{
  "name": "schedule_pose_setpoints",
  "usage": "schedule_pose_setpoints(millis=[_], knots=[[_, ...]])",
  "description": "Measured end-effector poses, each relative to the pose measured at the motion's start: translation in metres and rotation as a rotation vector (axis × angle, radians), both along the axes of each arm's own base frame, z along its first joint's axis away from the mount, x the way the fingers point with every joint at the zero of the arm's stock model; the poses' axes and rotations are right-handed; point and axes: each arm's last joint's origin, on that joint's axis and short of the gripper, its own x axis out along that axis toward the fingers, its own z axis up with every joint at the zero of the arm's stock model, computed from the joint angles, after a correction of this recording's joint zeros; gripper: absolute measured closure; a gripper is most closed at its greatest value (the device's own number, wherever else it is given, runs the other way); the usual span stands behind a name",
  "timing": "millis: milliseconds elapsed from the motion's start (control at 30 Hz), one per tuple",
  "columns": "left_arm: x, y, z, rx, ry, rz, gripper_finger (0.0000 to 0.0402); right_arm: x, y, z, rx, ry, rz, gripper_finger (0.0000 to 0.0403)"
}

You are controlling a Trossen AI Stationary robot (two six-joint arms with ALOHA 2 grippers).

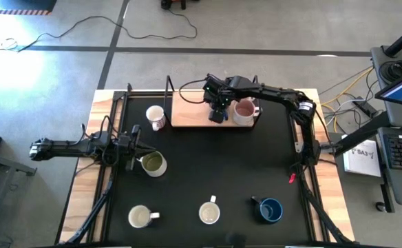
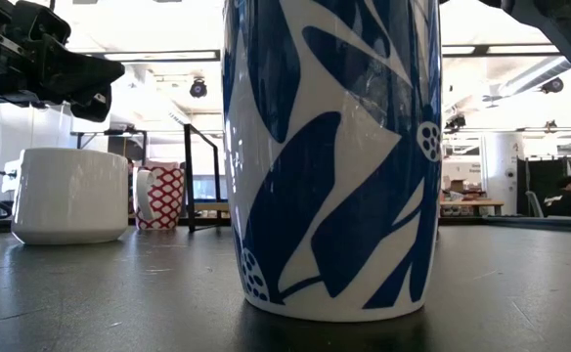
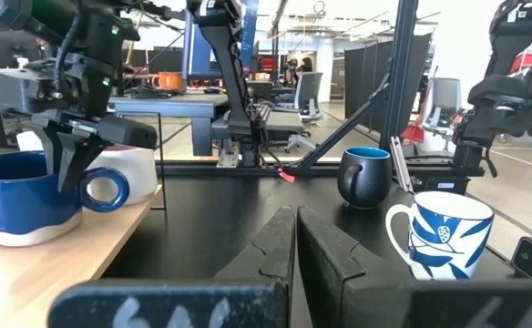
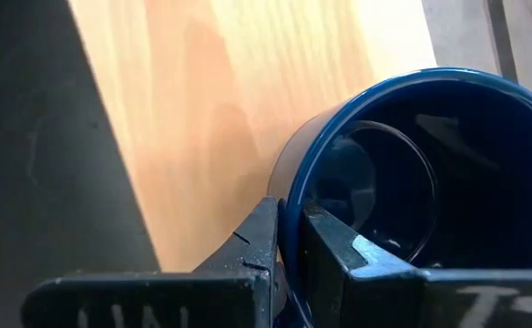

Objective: Place coffee mugs
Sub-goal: Put the dark blue mug on the shelf

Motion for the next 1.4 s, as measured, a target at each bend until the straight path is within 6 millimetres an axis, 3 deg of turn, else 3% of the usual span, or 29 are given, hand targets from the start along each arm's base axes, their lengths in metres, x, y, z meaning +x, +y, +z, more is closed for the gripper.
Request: schedule_pose_setpoints(millis=[467, 1000, 1400], knots=[[0.0, 0.0, 0.0, 0.0, 0.0, 0.0, 0.0402, -0.013, -0.023, 0.0, -0.01, 0.006, -0.037, 0.0378], [0.0, 0.0, 0.0, 0.0, 0.0, 0.0, 0.0402, -0.013, -0.025, 0.0, -0.013, 0.005, -0.033, 0.0378], [0.0, 0.0, 0.0, 0.0, 0.0, 0.001, 0.0402, -0.013, -0.025, 0.001, -0.014, 0.003, -0.033, 0.0315]])
